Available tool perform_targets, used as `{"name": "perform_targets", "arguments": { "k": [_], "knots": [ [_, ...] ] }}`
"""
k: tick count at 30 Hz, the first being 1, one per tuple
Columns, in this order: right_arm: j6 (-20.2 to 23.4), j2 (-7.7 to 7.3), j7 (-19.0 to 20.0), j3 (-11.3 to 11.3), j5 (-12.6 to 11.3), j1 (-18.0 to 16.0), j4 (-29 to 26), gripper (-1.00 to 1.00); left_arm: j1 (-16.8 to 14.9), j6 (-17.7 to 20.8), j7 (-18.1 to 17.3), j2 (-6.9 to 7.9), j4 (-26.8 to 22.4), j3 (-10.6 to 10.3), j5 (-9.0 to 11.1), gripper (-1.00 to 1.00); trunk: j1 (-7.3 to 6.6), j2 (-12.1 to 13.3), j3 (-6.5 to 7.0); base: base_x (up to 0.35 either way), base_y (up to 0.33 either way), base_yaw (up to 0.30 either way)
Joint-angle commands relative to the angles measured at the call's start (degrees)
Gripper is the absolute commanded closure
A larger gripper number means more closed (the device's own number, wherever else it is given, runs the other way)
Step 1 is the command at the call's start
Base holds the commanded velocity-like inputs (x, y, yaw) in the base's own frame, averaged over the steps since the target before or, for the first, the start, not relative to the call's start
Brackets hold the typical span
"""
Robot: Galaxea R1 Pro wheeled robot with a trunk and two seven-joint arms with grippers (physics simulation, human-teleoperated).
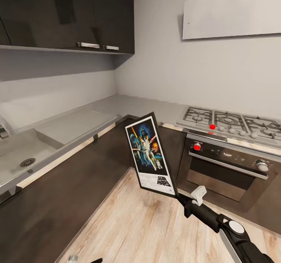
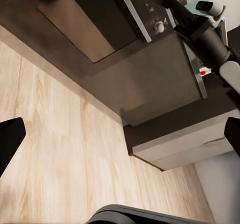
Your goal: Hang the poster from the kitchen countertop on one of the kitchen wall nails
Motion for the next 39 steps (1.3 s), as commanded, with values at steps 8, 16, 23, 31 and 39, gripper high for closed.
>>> {"name": "perform_targets", "arguments": {
  "k": [8, 16, 23, 31, 39],
  "knots": [
    [1.26, -0.05, 0.15, 0.10, -0.65, 0.37, -0.79, 1.00, 0.01, 0.60, 0.02, 0.22, 0.77, -0.10, 0.66, -1.00, 0.00, -0.03, -0.04, -0.123, 0.000, 0.000],
    [1.30, -0.05, 0.11, 0.06, -0.61, 0.42, -0.86, 1.00, 0.03, 0.60, 0.02, 0.24, 0.85, -0.09, 0.66, -1.00, 0.00, -0.03, -0.04, -0.321, 0.000, 0.000],
    [1.33, -0.05, 0.11, 0.02, -0.57, 0.43, -0.87, 1.00, 0.02, 0.52, 0.02, 0.24, 0.86, -0.09, 0.67, -1.00, 0.00, -0.03, -0.04, -0.338, 0.000, 0.000],
    [1.64, 0.03, 0.09, -2.85, -0.57, 0.43, -0.87, 1.00, 0.00, 0.51, 0.01, 0.24, 0.86, -0.09, 0.69, -1.00, 0.00, -0.03, -0.04, -0.340, 0.000, 0.000],
    [1.44, 0.04, 0.10, -3.29, -0.57, 0.43, -0.87, 1.00, 0.00, 0.51, -0.02, 0.24, 0.87, -0.09, 0.68, -1.00, 0.00, -0.03, -0.04, -0.317, 0.000, 0.050]
  ]
}}
